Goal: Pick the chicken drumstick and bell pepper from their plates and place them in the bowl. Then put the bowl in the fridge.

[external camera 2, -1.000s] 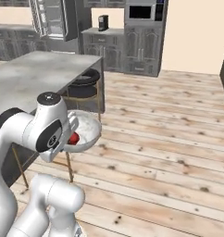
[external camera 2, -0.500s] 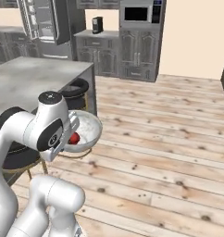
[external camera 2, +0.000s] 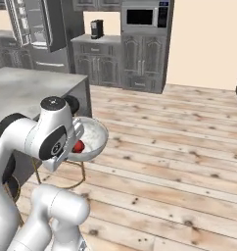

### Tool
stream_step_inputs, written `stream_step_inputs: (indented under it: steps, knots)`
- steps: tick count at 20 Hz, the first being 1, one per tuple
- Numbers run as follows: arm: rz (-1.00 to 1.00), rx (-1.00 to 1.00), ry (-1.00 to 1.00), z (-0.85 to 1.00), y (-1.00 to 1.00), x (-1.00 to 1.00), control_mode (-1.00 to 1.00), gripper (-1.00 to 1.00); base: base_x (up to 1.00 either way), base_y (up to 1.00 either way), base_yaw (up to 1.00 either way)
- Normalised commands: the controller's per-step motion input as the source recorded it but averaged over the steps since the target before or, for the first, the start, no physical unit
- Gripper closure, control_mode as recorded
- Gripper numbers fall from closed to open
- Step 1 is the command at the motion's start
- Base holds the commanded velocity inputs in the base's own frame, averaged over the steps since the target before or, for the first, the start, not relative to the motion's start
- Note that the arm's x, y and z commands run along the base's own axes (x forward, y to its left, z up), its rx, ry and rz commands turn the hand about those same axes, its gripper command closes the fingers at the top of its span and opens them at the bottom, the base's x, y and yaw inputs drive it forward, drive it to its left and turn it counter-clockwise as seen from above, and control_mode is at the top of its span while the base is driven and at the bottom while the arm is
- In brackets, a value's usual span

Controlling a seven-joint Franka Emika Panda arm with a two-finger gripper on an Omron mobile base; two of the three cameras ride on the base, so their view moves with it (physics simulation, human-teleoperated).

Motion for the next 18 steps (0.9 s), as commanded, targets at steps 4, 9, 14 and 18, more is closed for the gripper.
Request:
stream_step_inputs:
  steps: [4,9,14,18]
  knots:
    - [0.00,0.00,0.00,0.00,0.00,0.00,1.00,1.00,0.94,0.12,0.00]
    - [0.00,0.00,0.00,0.00,0.00,0.00,1.00,1.00,0.94,0.11,0.00]
    - [0.00,0.00,0.00,0.00,0.00,0.00,1.00,1.00,0.94,0.11,0.00]
    - [0.00,0.00,0.00,0.00,0.00,0.00,1.00,1.00,0.94,0.10,0.00]
